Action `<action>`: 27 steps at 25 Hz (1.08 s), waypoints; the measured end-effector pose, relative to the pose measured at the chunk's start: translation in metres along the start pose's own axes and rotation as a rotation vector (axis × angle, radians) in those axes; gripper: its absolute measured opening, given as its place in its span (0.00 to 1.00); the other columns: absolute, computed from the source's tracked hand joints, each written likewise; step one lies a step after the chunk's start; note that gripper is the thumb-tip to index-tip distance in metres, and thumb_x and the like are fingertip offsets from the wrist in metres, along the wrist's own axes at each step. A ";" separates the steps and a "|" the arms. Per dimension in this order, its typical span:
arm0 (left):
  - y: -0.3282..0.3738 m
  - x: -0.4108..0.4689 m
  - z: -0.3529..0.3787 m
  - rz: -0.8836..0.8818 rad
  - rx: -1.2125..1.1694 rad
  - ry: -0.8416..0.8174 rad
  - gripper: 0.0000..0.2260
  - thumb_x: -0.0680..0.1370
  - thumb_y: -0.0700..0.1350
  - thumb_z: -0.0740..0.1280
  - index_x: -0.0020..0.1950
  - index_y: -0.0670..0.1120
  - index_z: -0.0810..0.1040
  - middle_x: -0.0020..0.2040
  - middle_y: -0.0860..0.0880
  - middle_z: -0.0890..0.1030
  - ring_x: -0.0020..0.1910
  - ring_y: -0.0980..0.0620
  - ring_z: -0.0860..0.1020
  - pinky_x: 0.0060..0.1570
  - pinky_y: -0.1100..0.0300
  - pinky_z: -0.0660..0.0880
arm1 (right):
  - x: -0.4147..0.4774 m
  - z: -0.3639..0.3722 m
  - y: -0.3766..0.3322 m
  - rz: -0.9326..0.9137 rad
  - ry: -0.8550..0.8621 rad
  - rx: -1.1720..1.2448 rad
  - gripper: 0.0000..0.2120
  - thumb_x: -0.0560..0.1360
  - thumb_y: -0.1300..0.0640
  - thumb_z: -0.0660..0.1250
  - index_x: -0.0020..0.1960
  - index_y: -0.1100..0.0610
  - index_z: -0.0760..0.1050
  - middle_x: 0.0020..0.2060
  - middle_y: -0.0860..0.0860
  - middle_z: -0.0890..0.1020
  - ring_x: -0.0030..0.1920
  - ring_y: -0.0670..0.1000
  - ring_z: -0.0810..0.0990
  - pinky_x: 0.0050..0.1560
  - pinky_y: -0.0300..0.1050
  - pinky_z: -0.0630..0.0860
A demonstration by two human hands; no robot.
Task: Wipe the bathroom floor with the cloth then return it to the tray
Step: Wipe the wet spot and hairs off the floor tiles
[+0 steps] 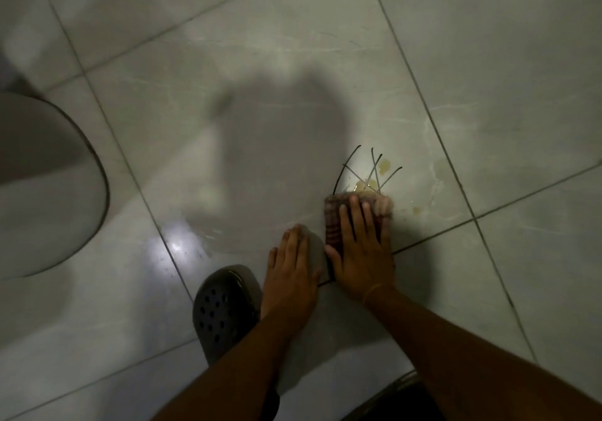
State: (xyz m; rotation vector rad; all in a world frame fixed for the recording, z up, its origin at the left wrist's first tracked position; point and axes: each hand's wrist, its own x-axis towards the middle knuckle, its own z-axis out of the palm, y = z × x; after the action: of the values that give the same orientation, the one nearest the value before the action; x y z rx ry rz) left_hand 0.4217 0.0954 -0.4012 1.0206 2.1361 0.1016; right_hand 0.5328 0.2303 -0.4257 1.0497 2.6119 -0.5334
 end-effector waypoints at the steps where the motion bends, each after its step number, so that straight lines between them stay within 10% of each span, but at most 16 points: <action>1: -0.002 0.000 0.002 0.002 -0.013 0.011 0.33 0.84 0.61 0.49 0.85 0.47 0.48 0.86 0.48 0.46 0.85 0.48 0.44 0.83 0.46 0.47 | 0.023 -0.001 -0.002 -0.008 0.025 -0.003 0.40 0.83 0.36 0.56 0.87 0.58 0.54 0.87 0.59 0.56 0.87 0.62 0.55 0.85 0.68 0.48; 5: -0.008 0.001 0.007 0.025 -0.025 0.034 0.35 0.83 0.63 0.51 0.85 0.49 0.44 0.86 0.51 0.42 0.85 0.52 0.40 0.82 0.51 0.42 | 0.101 -0.013 -0.022 -0.047 0.089 0.003 0.39 0.84 0.37 0.53 0.87 0.57 0.50 0.88 0.56 0.52 0.87 0.60 0.51 0.84 0.60 0.33; 12: -0.016 0.002 0.007 0.054 -0.071 0.033 0.36 0.82 0.65 0.51 0.85 0.53 0.40 0.86 0.54 0.40 0.84 0.57 0.37 0.82 0.52 0.42 | -0.027 0.026 0.015 -0.032 0.017 -0.044 0.39 0.83 0.38 0.57 0.88 0.54 0.51 0.88 0.53 0.48 0.88 0.57 0.51 0.83 0.67 0.54; 22: -0.023 0.004 0.015 0.075 -0.066 0.056 0.38 0.82 0.66 0.53 0.82 0.58 0.32 0.84 0.59 0.35 0.83 0.58 0.35 0.80 0.54 0.40 | 0.098 -0.027 0.077 0.164 0.141 -0.078 0.39 0.84 0.33 0.46 0.87 0.55 0.51 0.86 0.58 0.57 0.86 0.61 0.56 0.85 0.65 0.51; 27: -0.026 0.003 0.013 0.090 -0.084 0.069 0.37 0.82 0.65 0.54 0.83 0.57 0.36 0.85 0.58 0.39 0.84 0.58 0.38 0.81 0.53 0.45 | -0.018 0.012 0.065 0.169 0.062 -0.043 0.39 0.84 0.35 0.47 0.88 0.56 0.50 0.88 0.57 0.54 0.87 0.62 0.54 0.85 0.66 0.53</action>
State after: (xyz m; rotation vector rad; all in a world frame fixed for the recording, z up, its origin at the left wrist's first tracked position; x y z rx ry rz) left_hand 0.4124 0.0773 -0.4216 1.0770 2.1289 0.2717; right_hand 0.5923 0.2578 -0.4447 1.2773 2.5438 -0.4103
